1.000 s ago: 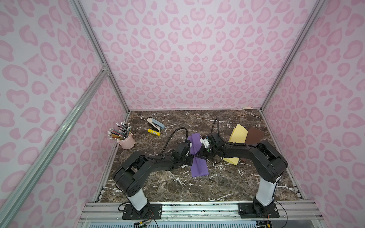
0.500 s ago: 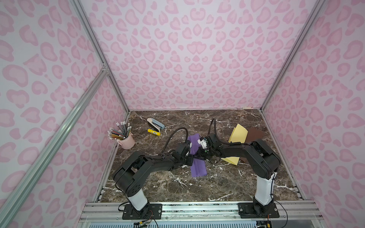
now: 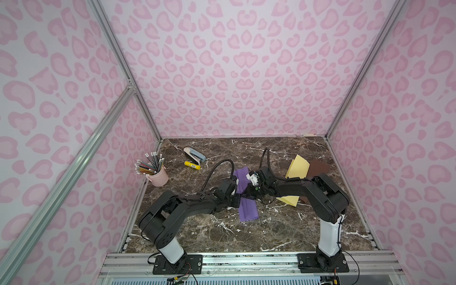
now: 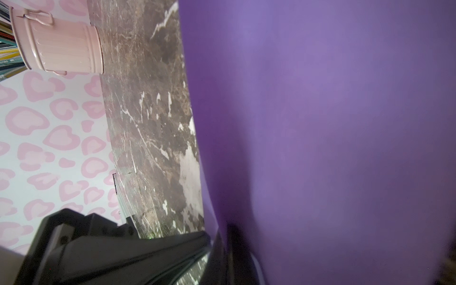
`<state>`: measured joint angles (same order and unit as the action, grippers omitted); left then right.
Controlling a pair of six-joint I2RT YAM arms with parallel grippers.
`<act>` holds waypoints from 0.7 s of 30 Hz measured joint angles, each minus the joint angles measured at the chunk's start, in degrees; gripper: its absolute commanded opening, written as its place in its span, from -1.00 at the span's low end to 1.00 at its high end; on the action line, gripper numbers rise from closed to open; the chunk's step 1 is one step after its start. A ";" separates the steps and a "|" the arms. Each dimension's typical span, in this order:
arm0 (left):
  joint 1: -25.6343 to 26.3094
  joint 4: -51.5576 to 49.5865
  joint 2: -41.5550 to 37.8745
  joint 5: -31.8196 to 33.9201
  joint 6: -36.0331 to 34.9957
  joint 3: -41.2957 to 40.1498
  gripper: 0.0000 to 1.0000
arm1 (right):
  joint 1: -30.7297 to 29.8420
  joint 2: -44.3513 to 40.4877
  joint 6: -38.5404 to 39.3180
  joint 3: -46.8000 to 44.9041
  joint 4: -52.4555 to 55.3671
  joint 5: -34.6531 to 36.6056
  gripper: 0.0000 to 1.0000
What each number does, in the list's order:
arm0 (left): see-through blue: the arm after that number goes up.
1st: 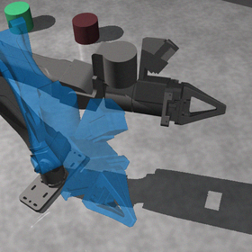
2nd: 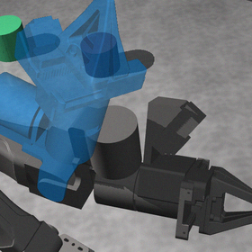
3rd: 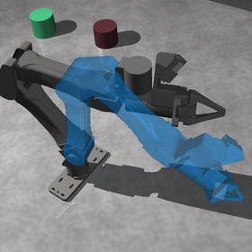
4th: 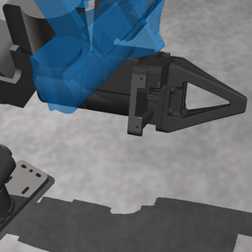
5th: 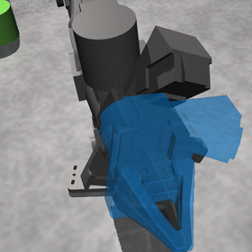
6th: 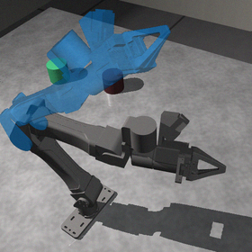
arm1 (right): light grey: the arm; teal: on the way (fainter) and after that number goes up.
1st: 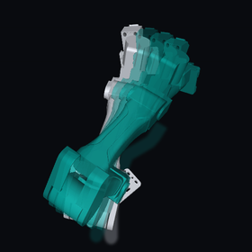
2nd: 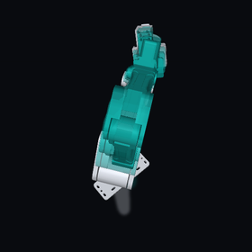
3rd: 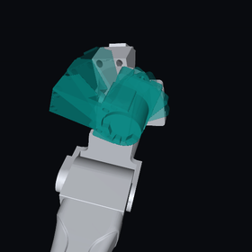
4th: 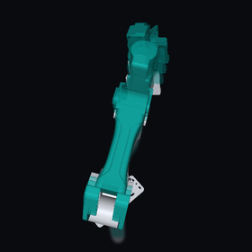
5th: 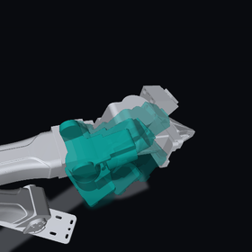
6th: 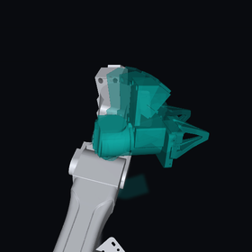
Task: Fold the rectangular paper in half along the long edge
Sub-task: Fold the paper at the center of the board.
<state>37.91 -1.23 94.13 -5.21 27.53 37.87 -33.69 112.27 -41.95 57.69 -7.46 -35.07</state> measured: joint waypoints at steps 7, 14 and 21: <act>-4.22 -1.62 -6.99 0.00 0.37 2.56 -0.92 | -0.48 -1.09 1.07 -0.79 -2.43 -0.87 -0.03; -4.74 -3.45 -3.50 -0.61 -0.28 5.99 -0.92 | -0.42 -1.33 1.33 -1.55 -2.71 -0.42 -0.28; -4.74 -4.07 -0.26 -1.42 -0.28 6.95 -0.92 | -0.42 -3.43 3.08 -1.60 1.27 0.31 -0.36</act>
<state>33.17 -5.30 93.86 -6.63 27.24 44.82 -34.11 108.84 -38.87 56.10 -6.20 -34.76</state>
